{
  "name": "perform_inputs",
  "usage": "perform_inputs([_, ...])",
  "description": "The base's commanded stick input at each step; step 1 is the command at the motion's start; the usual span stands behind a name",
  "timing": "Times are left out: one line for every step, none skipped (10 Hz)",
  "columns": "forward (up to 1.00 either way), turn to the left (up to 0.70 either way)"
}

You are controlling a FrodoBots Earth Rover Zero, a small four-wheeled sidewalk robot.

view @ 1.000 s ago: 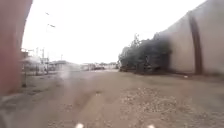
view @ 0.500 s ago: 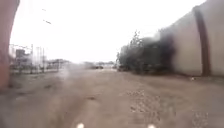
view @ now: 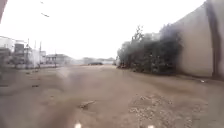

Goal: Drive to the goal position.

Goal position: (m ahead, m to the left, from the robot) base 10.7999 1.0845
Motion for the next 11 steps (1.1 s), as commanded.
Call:
perform_inputs([1.0, 0.02])
perform_inputs([1.0, 0.02])
perform_inputs([1.0, 0.02])
perform_inputs([1.0, 0.02])
perform_inputs([1.0, 0.02])
perform_inputs([1.0, 0.02])
perform_inputs([1.0, 0.02])
perform_inputs([1.0, 0.02])
perform_inputs([1.0, 0.02])
perform_inputs([1.0, 0.02])
perform_inputs([1.0, 0.02])
